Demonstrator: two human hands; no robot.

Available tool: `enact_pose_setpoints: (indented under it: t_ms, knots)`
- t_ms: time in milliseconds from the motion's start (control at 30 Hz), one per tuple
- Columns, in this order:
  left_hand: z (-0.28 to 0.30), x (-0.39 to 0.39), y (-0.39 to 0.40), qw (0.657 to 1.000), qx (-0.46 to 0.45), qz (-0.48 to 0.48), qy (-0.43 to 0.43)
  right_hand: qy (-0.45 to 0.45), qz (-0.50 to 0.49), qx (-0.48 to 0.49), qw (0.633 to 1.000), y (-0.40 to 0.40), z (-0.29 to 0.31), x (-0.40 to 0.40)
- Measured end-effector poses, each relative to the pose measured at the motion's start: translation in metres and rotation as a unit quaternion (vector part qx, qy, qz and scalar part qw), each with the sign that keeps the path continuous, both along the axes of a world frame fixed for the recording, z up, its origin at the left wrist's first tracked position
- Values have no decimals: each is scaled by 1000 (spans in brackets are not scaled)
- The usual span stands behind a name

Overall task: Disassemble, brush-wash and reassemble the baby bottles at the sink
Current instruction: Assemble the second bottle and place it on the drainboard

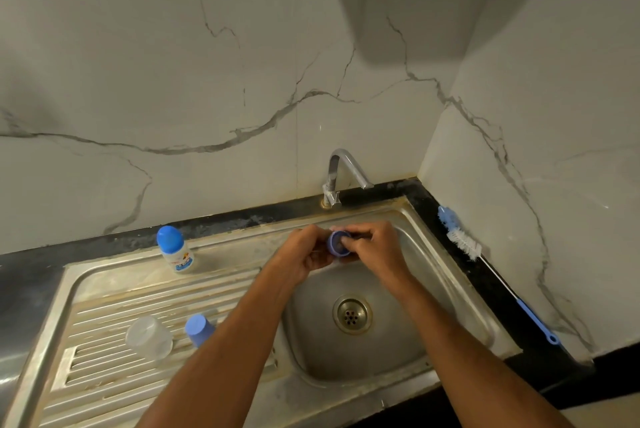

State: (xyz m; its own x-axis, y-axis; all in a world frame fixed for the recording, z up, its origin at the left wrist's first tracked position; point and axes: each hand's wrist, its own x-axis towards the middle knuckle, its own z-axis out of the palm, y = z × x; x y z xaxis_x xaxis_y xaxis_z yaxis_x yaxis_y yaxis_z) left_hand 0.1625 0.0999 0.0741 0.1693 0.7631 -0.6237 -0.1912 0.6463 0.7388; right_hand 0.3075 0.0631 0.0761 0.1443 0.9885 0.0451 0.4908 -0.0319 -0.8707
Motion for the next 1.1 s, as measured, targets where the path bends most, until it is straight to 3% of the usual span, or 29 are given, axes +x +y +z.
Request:
enact_pose_setpoints:
  t_ms: [100,167,433,567,767,900,1100]
  knots:
    - [-5,-6,-4,995,1,-23,-96,59,-69,5,996,1,-3,2]
    - [-8,-7,-7,994,1,-29,-103,103,-83,-7,991,1,-4,2]
    - [-8,9,-10,999,-13,42,9,12,25,28,999,-6,0,-6]
    - [-12,6,-2,997,12,11,82,49,77,-34,995,-3,1,-2]
    - [-10,5,1,995,14,6,101,-42,88,16,995,0,-3,-7]
    - [-7,6,1,994,-15,44,98,-116,123,110,979,0,-6,-9]
    - [-10,7,-3,991,4,90,101,-154,105,162,969,0,-14,-13]
